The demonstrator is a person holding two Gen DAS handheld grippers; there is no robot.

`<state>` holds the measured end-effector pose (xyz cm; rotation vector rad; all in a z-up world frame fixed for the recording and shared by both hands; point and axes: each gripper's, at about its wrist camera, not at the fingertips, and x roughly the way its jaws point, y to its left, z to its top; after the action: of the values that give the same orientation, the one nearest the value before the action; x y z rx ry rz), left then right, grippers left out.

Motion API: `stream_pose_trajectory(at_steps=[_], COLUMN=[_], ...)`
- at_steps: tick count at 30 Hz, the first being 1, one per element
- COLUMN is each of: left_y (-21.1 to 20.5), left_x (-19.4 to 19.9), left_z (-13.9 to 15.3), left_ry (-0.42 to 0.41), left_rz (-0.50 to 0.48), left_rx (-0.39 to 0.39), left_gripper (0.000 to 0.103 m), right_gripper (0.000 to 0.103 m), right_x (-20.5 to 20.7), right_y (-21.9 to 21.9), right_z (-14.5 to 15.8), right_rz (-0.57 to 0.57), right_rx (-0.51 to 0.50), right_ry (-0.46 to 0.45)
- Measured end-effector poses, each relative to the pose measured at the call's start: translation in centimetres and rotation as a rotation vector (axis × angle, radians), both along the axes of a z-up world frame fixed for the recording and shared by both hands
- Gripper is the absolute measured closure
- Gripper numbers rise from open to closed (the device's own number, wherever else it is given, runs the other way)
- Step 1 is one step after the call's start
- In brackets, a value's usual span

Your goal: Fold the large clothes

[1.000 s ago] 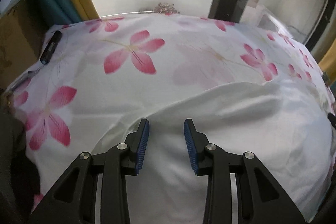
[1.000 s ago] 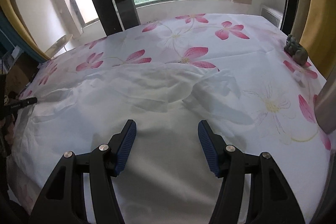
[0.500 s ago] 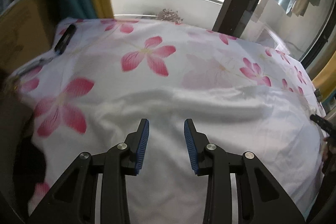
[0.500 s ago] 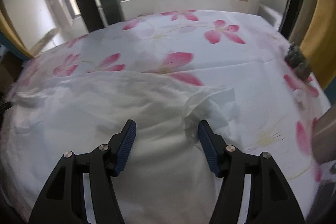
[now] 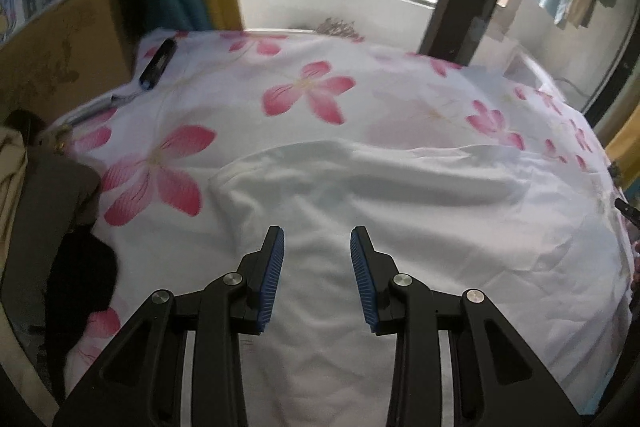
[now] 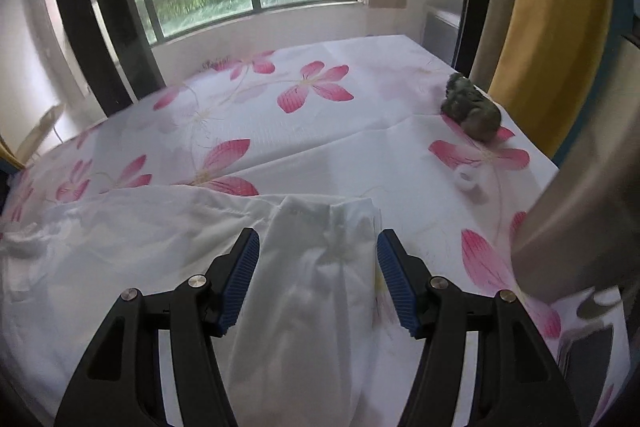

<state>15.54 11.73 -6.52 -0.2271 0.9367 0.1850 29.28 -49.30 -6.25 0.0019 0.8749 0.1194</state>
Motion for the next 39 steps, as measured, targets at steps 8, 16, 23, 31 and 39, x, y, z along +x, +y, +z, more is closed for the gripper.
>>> stream_pose_trajectory(at_steps=[8, 16, 23, 31, 39], left_y=[-4.2, -6.9, -5.6, -6.2, -10.2], left_x=[-0.5, -2.7, -5.0, -7.7, -7.9], left_z=[0.4, -1.1, -1.6, 0.0, 1.9], left_ry=[-0.034, 0.015, 0.04, -0.049, -0.119], left_rz=[-0.076, -0.108, -0.052, -0.052, -0.175], left_rx=[-0.042, 0.01, 0.054, 0.037, 0.034], left_gripper=[0.066, 0.066, 0.066, 0.066, 0.066], right_gripper=[0.04, 0.029, 0.028, 0.028, 0.02], right_x=[-4.3, -4.7, -6.0, -9.6, -13.3], right_y=[4.6, 4.8, 1.8, -0.4, -1.7], right_z=[0.4, -2.2, -1.8, 0.0, 0.1], right_rz=[0.308, 0.232, 0.116, 0.081, 0.056], right_rx=[0.151, 0.057, 0.036, 0.049, 0.084], right_ry=[-0.002, 0.068, 0.052, -0.005, -0.029])
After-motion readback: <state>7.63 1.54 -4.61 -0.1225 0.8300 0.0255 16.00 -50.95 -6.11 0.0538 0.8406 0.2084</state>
